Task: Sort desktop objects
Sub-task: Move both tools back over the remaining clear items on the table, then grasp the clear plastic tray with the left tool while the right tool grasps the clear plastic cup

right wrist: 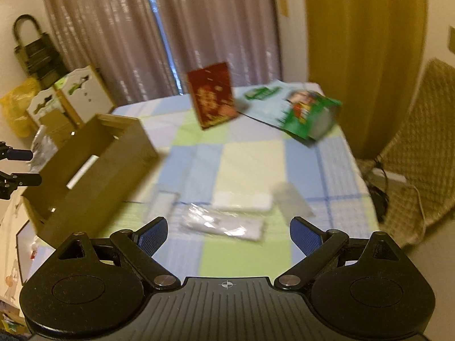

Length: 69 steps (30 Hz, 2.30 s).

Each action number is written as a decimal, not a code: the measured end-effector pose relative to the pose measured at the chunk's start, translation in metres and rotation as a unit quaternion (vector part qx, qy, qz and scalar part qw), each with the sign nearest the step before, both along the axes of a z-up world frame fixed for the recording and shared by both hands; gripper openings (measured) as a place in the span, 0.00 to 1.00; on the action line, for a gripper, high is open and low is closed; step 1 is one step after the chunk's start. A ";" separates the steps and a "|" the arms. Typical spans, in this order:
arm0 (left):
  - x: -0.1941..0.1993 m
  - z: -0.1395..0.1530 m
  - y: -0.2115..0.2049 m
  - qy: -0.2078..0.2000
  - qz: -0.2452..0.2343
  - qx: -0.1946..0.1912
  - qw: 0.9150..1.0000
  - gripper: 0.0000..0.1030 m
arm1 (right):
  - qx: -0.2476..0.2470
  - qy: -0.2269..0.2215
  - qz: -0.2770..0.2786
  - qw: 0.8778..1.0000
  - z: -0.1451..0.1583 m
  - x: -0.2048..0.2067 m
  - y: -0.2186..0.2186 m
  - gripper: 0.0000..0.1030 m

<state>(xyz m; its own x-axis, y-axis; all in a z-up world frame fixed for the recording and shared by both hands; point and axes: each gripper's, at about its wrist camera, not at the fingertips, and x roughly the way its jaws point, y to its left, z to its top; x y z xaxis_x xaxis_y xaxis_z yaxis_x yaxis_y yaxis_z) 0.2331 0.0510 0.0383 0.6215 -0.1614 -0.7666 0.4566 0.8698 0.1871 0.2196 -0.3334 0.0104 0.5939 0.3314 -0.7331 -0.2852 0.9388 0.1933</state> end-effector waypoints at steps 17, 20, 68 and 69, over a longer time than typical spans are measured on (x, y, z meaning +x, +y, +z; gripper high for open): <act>0.009 -0.065 -0.105 0.065 -0.007 -0.027 0.997 0.75 | 0.010 0.064 -0.026 0.998 -0.044 0.012 -0.070 0.92; 0.014 -0.082 -0.113 0.080 0.012 -0.029 0.996 0.75 | 0.014 0.074 -0.026 0.997 -0.053 0.017 -0.074 0.92; 0.063 -0.104 -0.118 0.098 0.039 -0.068 0.992 0.52 | -0.079 0.120 0.069 0.987 -0.124 0.154 -0.017 0.50; 0.062 -0.094 -0.113 0.087 0.035 -0.072 0.993 0.52 | -0.067 0.113 0.066 0.989 -0.114 0.149 -0.009 0.50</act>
